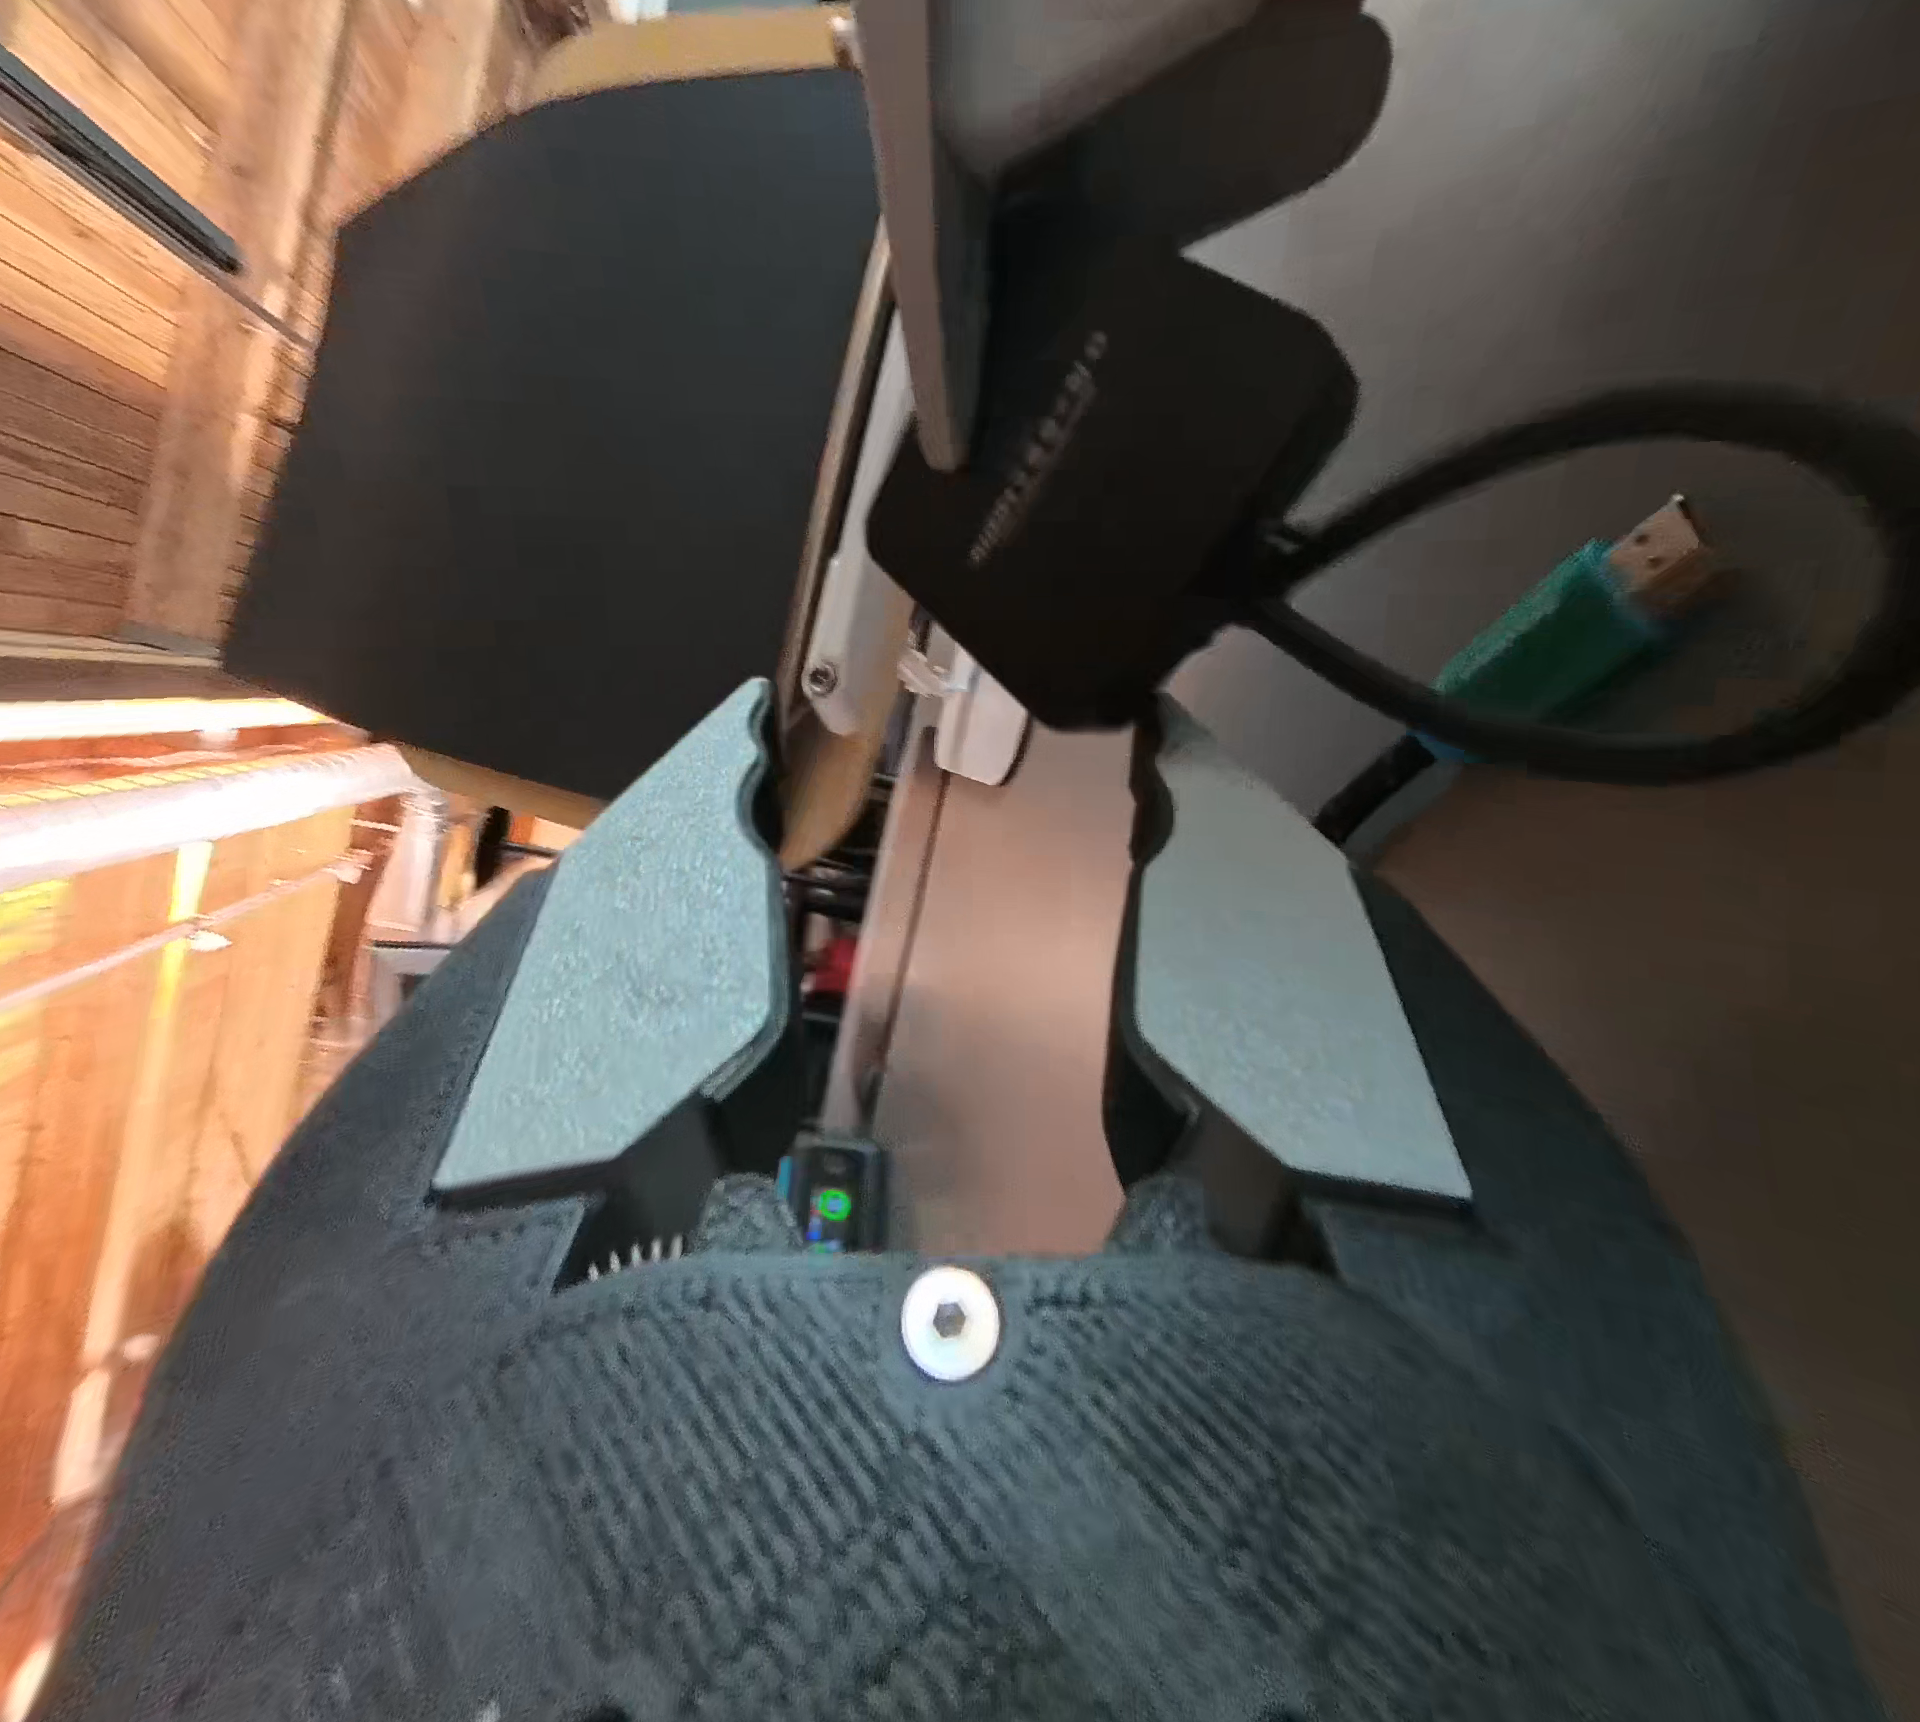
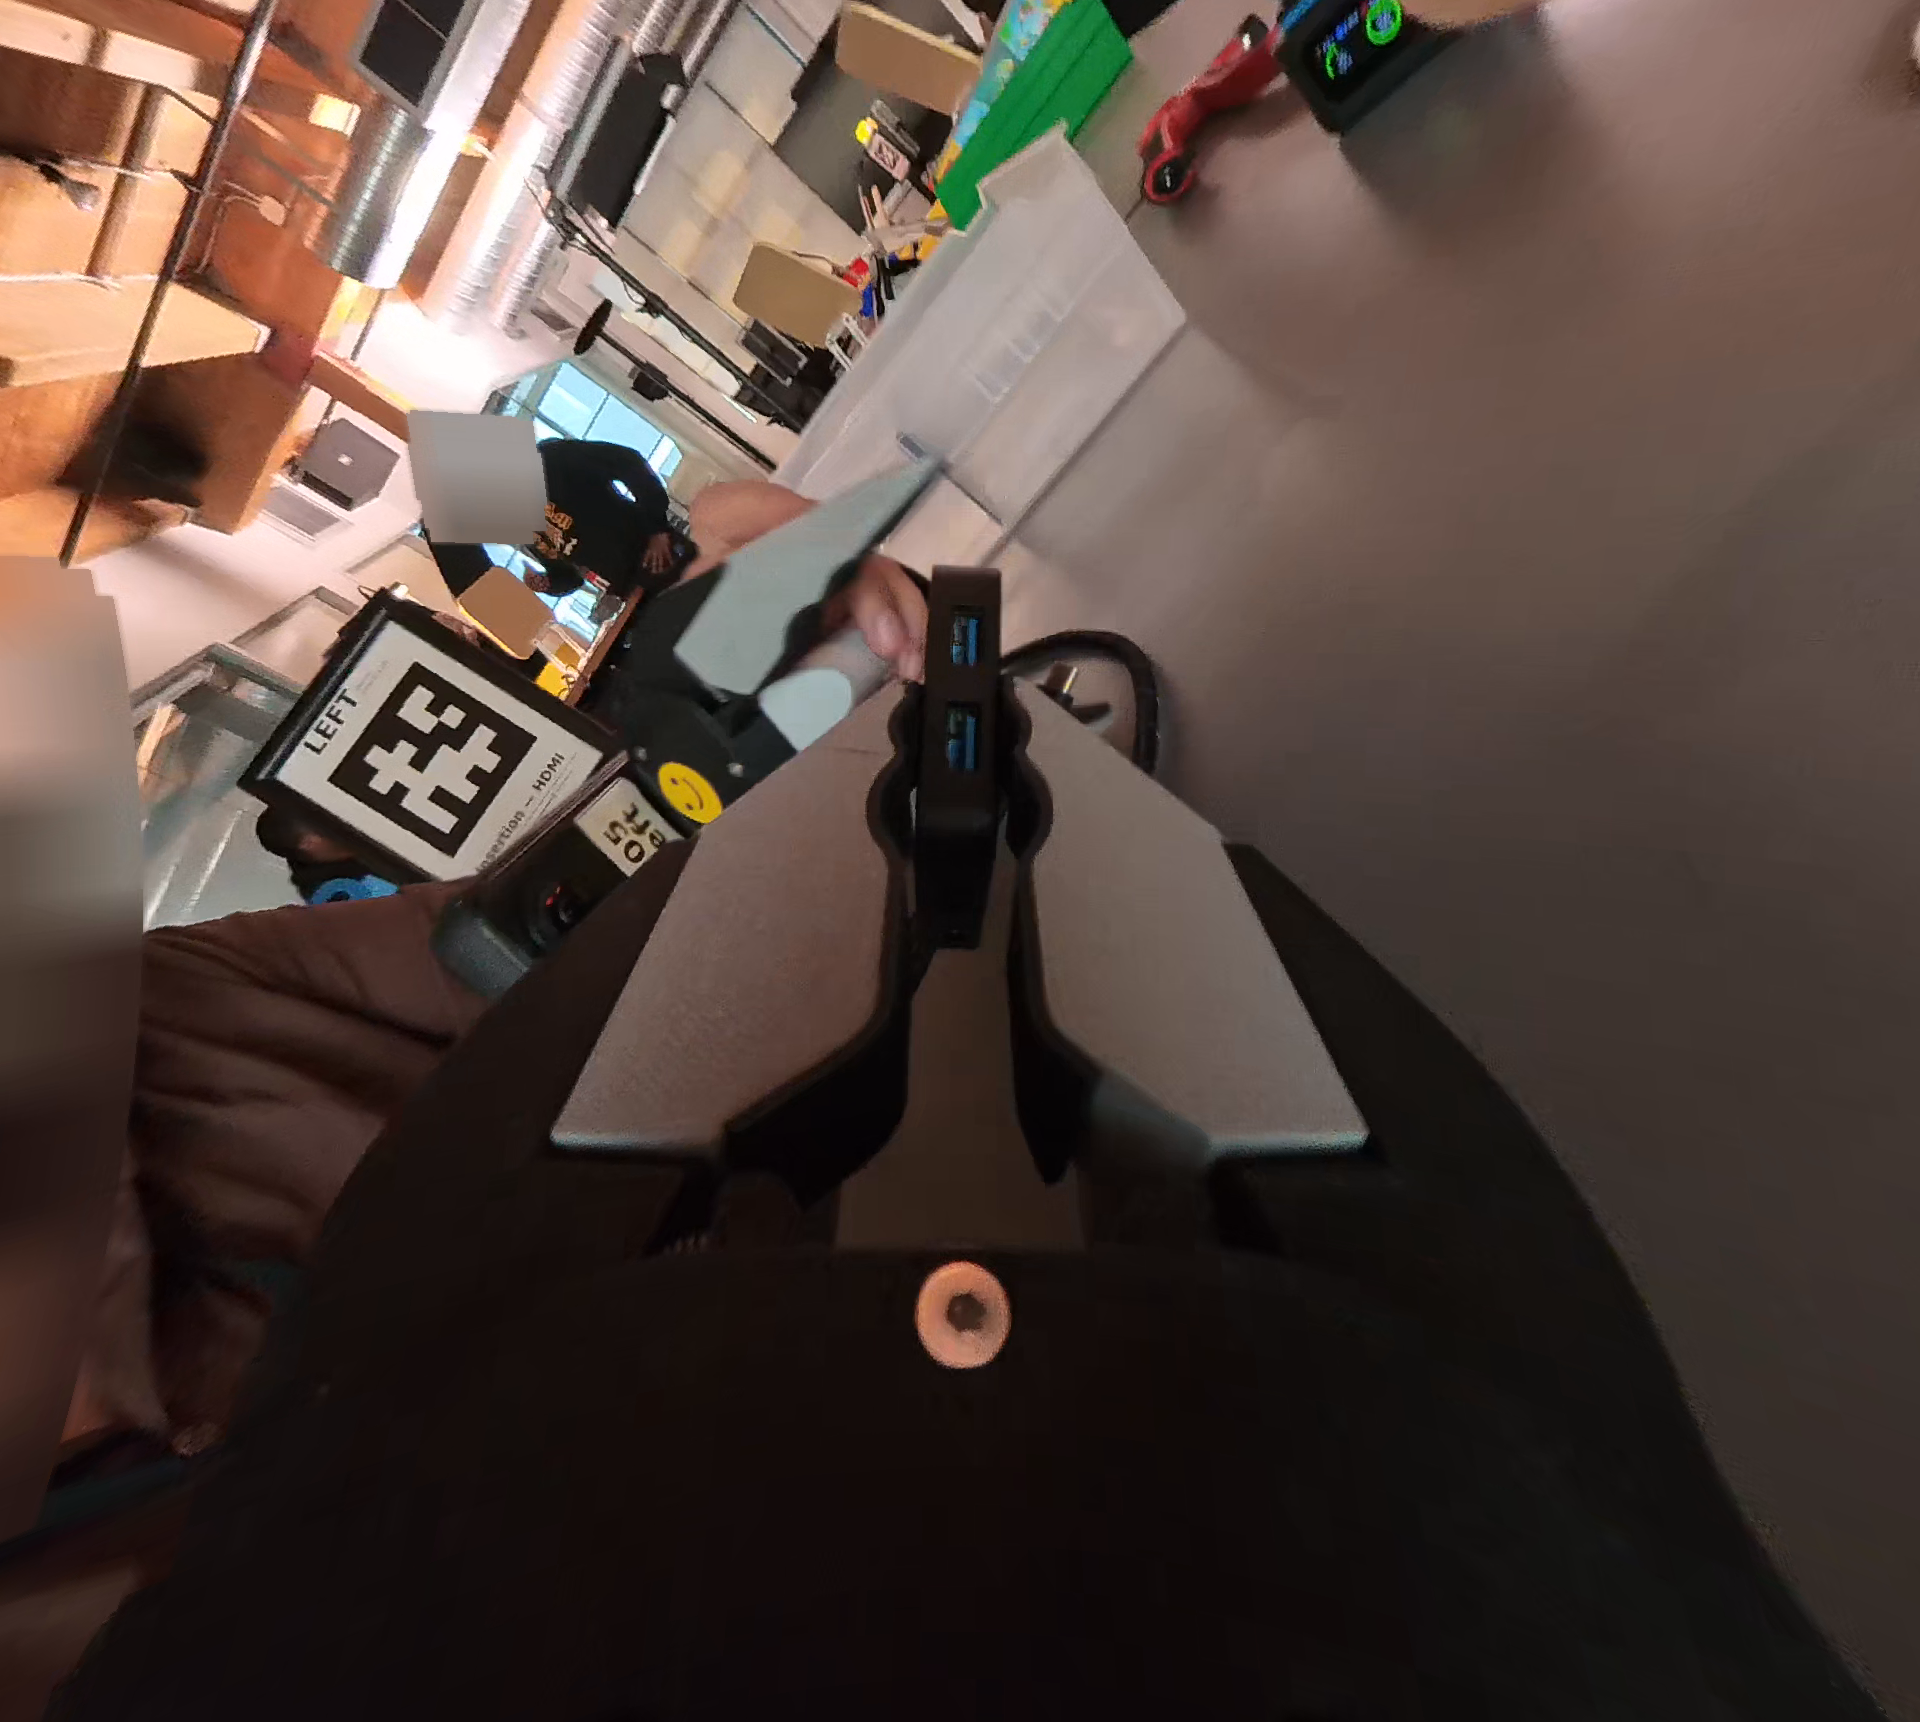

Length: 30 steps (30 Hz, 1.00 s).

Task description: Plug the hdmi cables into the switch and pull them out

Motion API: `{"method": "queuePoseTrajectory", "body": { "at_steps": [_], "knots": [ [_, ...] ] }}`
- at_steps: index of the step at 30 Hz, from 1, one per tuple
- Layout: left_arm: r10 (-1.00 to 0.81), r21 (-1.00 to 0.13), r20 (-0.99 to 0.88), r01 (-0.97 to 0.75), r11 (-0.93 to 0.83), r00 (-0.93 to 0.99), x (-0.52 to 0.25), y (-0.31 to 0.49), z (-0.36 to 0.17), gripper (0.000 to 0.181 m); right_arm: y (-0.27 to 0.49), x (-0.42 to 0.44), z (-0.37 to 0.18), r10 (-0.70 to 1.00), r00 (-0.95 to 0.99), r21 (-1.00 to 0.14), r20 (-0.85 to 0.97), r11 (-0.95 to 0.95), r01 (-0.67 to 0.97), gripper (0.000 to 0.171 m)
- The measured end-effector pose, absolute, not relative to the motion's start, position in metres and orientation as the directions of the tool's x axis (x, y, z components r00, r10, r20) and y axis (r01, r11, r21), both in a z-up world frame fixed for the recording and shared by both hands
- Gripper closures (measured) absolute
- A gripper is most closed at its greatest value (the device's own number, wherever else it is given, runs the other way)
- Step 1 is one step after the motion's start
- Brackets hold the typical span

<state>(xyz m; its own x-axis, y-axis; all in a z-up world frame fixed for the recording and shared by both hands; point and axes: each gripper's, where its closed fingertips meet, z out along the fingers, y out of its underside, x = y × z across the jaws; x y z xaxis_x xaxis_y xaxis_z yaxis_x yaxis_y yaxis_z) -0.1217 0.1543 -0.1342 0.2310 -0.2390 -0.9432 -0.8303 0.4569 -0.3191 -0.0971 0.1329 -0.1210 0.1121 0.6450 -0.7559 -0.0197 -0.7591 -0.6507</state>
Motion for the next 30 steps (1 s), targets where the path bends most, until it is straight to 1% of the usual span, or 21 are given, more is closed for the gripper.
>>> {"method": "queuePoseTrajectory", "body": {
  "at_steps": [1, 5, 7, 10, 13, 16, 18, 20, 23, 27, 28, 30],
  "knots": [
    [-0.202, -0.283, -0.957, -0.834, 0.473, 0.210, -0.120, 0.152, -0.131, 0.110, 0.131, -0.099, -0.124, 0.627, 0.108, -0.631, -0.772, -0.776, -0.009, 0.161],
    [-0.090, -0.146, -0.989, -0.835, 0.530, 0.116, -0.112, 0.143, -0.129, 0.115, 0.131, -0.101, -0.122, 0.534, 0.022, -0.535, -0.845, -0.844, -0.043, 0.161],
    [-0.044, -0.104, -0.994, -0.817, 0.568, 0.096, -0.105, 0.135, -0.126, 0.123, 0.132, -0.097, -0.116, 0.485, -0.047, -0.481, -0.873, -0.874, -0.078, 0.161],
    [0.048, -0.058, -0.992, -0.769, 0.637, 0.114, -0.094, 0.121, -0.115, 0.134, 0.127, -0.093, -0.099, 0.401, -0.224, -0.389, -0.888, -0.916, -0.094, 0.162],
    [0.131, 0.006, -0.987, -0.778, 0.629, 0.098, -0.095, 0.121, -0.111, 0.135, 0.118, -0.100, -0.098, 0.369, -0.262, -0.370, -0.891, -0.928, -0.047, 0.161],
    [0.129, 0.013, -0.988, -0.789, 0.614, 0.084, -0.096, 0.124, -0.114, 0.139, 0.110, -0.112, -0.107, 0.332, -0.254, -0.346, -0.909, -0.938, 0.014, 0.161],
    [0.145, 0.031, -0.987, -0.793, 0.609, 0.072, -0.097, 0.121, -0.111, 0.149, 0.105, -0.117, -0.108, 0.314, -0.272, -0.336, -0.910, -0.941, 0.036, 0.161],
    [0.118, 0.005, -0.990, -0.792, 0.610, 0.084, -0.099, 0.120, -0.109, 0.150, 0.104, -0.117, -0.104, 0.329, -0.291, -0.355, -0.899, -0.934, 0.040, 0.161],
    [0.065, -0.053, -0.991, -0.782, 0.621, 0.119, -0.099, 0.121, -0.108, 0.151, 0.105, -0.116, -0.104, 0.413, -0.235, -0.430, -0.880, -0.902, 0.028, 0.161],
    [-0.050, -0.194, -0.977, -0.755, 0.626, 0.209, -0.101, 0.123, -0.107, 0.152, 0.109, -0.115, -0.103, 0.514, -0.158, -0.521, -0.843, -0.854, 0.006, 0.157],
    [-0.070, -0.225, -0.970, -0.744, 0.629, 0.234, -0.103, 0.123, -0.105, 0.154, 0.114, -0.112, -0.104, 0.535, -0.128, -0.537, -0.835, -0.843, -0.018, 0.158],
    [-0.090, -0.267, -0.958, -0.727, 0.633, 0.273, -0.106, 0.121, -0.099, 0.156, 0.124, -0.102, -0.100, 0.565, -0.094, -0.560, -0.820, -0.825, -0.073, 0.166]
  ]
}}
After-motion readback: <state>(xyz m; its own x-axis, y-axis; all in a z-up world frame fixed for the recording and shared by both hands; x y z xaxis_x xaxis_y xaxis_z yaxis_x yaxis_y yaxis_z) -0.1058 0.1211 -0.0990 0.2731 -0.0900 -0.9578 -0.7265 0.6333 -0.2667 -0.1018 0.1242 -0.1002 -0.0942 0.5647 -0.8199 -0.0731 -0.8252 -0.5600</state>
